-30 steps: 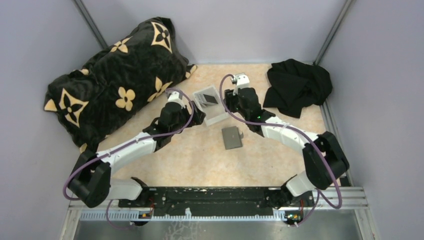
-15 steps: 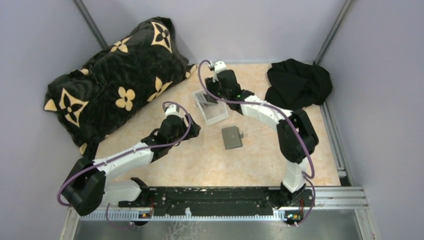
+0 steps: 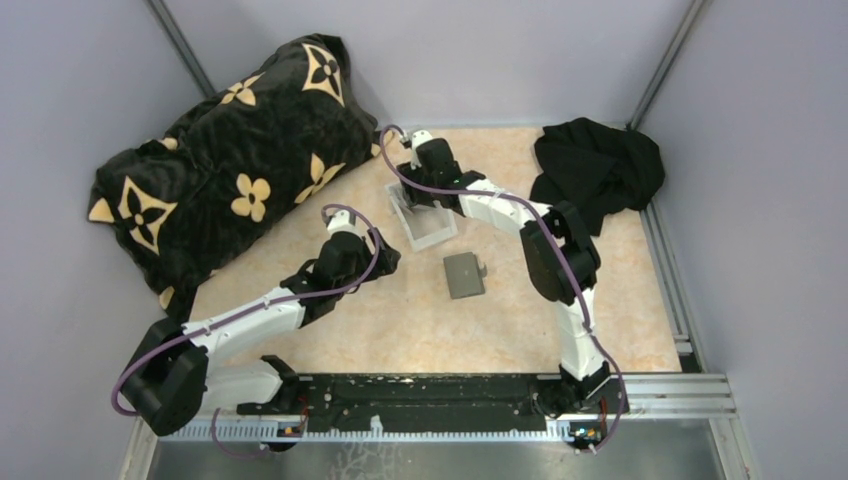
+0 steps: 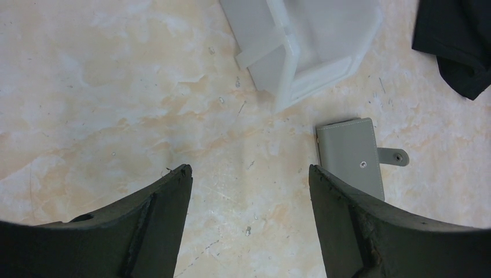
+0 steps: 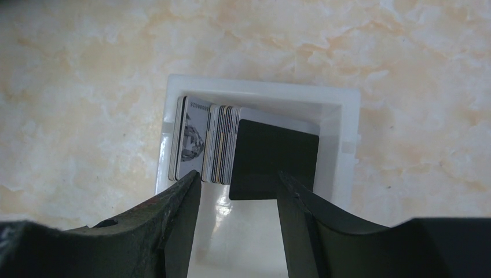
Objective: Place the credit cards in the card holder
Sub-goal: Pick up the credit card from the storage box.
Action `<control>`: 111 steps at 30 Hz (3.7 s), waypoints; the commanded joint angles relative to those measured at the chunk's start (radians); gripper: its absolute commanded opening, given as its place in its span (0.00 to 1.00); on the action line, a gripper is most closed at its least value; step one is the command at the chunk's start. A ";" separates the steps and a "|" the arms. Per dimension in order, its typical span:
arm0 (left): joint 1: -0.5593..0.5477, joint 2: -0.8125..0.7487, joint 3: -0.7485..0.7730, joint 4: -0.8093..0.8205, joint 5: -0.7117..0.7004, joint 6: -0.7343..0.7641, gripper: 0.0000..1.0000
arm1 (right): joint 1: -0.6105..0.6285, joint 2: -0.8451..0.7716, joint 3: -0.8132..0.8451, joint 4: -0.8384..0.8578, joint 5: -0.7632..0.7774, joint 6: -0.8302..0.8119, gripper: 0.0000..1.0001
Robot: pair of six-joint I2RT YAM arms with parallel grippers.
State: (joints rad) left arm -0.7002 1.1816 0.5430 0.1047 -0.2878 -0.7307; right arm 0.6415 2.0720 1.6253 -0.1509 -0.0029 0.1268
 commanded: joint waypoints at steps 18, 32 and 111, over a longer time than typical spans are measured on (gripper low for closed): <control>-0.007 -0.010 -0.012 0.026 0.002 -0.007 0.80 | -0.034 0.115 0.127 -0.025 -0.142 0.060 0.42; -0.007 -0.012 -0.009 0.028 0.007 -0.009 0.80 | -0.036 0.077 0.119 -0.028 -0.164 0.071 0.26; -0.013 -0.018 0.006 0.024 0.016 -0.016 0.80 | -0.029 -0.045 0.036 -0.066 0.120 -0.049 0.03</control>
State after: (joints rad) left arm -0.7055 1.1816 0.5396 0.1120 -0.2619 -0.7410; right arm 0.6006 2.0895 1.6489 -0.2070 0.0113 0.1337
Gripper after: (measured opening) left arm 0.800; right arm 0.052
